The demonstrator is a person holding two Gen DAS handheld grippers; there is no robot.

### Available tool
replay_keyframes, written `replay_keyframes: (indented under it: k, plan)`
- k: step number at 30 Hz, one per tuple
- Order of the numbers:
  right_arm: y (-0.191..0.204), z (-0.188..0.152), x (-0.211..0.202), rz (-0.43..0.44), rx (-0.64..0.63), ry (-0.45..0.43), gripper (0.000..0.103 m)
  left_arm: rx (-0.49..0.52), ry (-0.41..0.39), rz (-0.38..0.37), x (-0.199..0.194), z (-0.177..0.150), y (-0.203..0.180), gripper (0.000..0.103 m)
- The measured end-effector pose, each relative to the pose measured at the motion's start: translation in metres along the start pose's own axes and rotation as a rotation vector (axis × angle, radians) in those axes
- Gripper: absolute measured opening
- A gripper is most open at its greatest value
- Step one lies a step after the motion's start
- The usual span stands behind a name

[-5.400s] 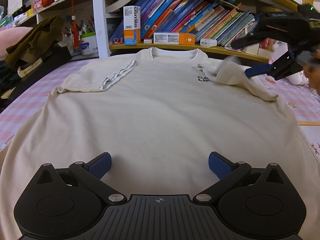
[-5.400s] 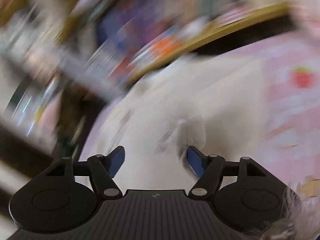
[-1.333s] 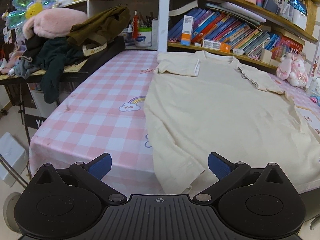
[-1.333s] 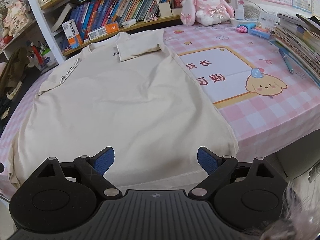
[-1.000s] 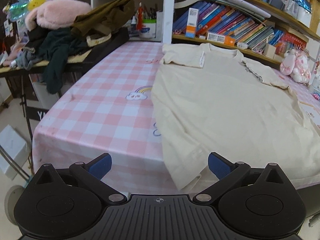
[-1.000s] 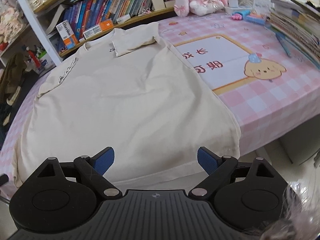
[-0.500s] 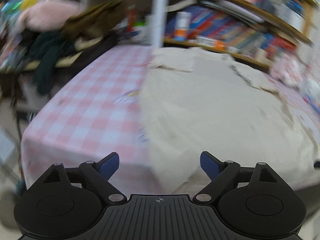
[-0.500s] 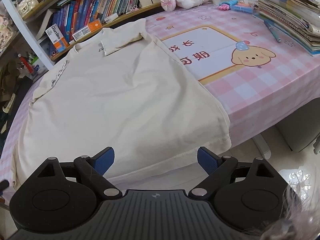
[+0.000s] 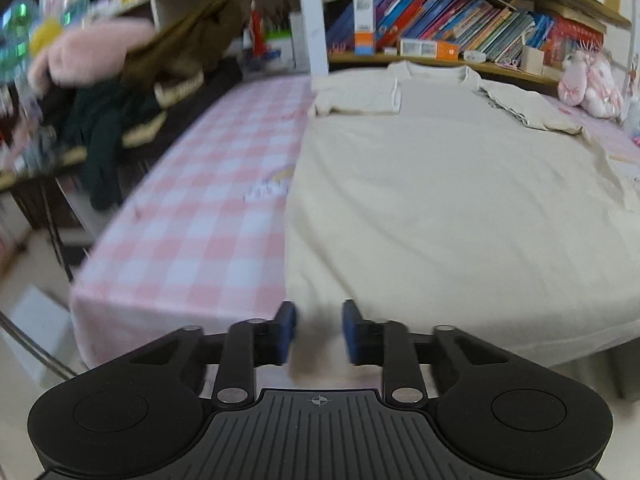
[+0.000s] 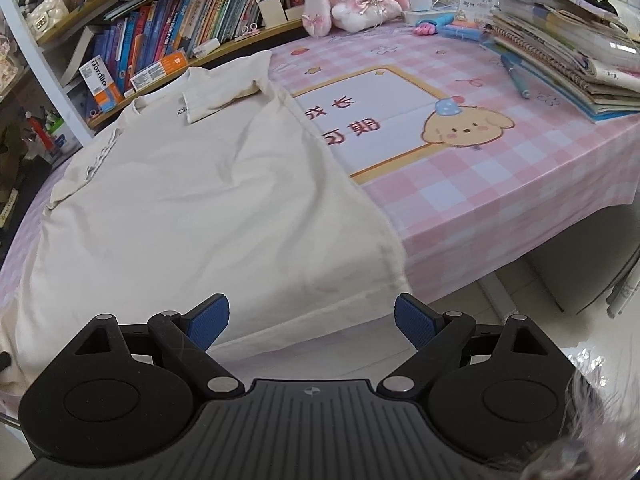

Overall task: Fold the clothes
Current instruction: 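Grasp the hem corners with the left gripper while the right gripper grasps the other corner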

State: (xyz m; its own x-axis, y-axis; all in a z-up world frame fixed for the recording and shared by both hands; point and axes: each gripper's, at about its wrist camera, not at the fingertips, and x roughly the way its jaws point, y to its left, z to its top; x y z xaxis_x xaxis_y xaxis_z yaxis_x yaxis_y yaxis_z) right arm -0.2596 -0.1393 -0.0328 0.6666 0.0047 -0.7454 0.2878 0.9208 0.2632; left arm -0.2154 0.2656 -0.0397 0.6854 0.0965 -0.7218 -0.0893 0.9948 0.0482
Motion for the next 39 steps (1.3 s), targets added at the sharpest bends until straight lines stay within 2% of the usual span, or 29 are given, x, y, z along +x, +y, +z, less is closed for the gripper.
replay_keyframes:
  k: [5, 6, 7, 11, 16, 21, 24, 26, 28, 33, 34, 36, 37, 38, 39]
  plan:
    - [-0.025, 0.008, 0.006, 0.006, 0.040, 0.010, 0.087, -0.112, 0.026, -0.083, 0.006, -0.005, 0.018, 0.017]
    - [-0.032, 0.011, 0.009, 0.012, 0.061, 0.015, 0.087, -0.130, 0.026, -0.095, 0.006, -0.005, 0.023, 0.013]
    - [-0.037, 0.013, 0.013, 0.018, 0.079, 0.024, 0.084, -0.147, 0.025, -0.107, 0.007, -0.005, 0.027, 0.005]
    - [-0.054, 0.021, 0.030, 0.088, 0.089, 0.094, 0.067, -0.225, 0.042, -0.165, 0.009, -0.009, 0.051, 0.004]
    - [-0.054, 0.024, 0.037, 0.163, -0.010, 0.136, 0.064, -0.296, 0.070, -0.230, 0.017, -0.012, 0.072, 0.005]
    - [-0.054, 0.031, 0.047, 0.190, -0.050, 0.168, 0.064, -0.282, 0.104, -0.289, 0.033, -0.008, 0.075, 0.010]
    - [-0.058, 0.035, 0.051, 0.225, -0.071, 0.193, 0.065, -0.282, 0.137, -0.325, 0.043, -0.008, 0.083, 0.017]
    - [-0.062, 0.039, 0.055, 0.254, -0.076, 0.215, 0.066, -0.283, 0.158, -0.350, 0.050, -0.008, 0.088, 0.027]
    - [-0.064, 0.043, 0.059, 0.279, -0.087, 0.236, 0.067, -0.287, 0.177, -0.374, 0.056, -0.007, 0.092, 0.032]
    - [-0.067, 0.049, 0.066, 0.317, -0.116, 0.278, 0.067, -0.302, 0.199, -0.416, 0.065, -0.009, 0.097, 0.032]
    - [-0.067, 0.049, 0.067, 0.322, -0.121, 0.283, 0.065, -0.301, 0.197, -0.415, 0.065, -0.010, 0.097, 0.031]
    - [-0.066, 0.050, 0.068, 0.326, -0.135, 0.292, 0.055, -0.294, 0.186, -0.414, 0.063, -0.011, 0.096, 0.023]
    - [-0.066, 0.050, 0.067, 0.314, -0.150, 0.292, 0.042, -0.287, 0.179, -0.416, 0.061, -0.011, 0.095, 0.012]
    - [-0.066, 0.050, 0.066, 0.301, -0.165, 0.292, 0.027, -0.283, 0.176, -0.414, 0.060, -0.012, 0.094, 0.005]
    - [-0.066, 0.050, 0.065, 0.288, -0.180, 0.292, 0.020, -0.279, 0.174, -0.407, 0.059, -0.012, 0.093, 0.004]
